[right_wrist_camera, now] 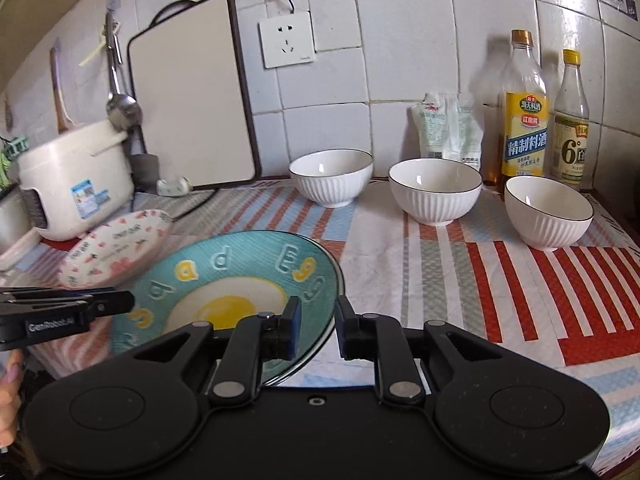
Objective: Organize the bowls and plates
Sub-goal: 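Lower the egg plate onto the white plate and open both grippers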
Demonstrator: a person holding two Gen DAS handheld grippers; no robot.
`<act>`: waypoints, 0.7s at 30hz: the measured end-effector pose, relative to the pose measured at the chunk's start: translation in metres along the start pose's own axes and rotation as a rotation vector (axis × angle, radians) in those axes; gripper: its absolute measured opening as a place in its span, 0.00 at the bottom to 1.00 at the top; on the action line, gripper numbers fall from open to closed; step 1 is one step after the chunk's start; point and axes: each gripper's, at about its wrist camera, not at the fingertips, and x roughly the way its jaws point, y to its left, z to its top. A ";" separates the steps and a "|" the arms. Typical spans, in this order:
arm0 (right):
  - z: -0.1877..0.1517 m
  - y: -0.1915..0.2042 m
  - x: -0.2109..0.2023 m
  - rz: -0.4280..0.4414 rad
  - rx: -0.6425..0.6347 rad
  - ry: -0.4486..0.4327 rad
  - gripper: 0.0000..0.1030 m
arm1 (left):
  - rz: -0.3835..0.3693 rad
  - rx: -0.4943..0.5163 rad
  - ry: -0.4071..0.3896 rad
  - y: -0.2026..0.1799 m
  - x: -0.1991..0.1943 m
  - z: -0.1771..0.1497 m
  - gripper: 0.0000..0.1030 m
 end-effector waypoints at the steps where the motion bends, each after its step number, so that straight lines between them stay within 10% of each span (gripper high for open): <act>1: 0.002 0.002 -0.005 0.003 -0.004 0.003 0.26 | -0.017 0.008 0.000 0.000 -0.006 0.001 0.27; 21: 0.000 0.096 -0.066 0.240 -0.151 -0.008 0.56 | -0.069 0.106 -0.098 0.053 -0.114 -0.001 0.55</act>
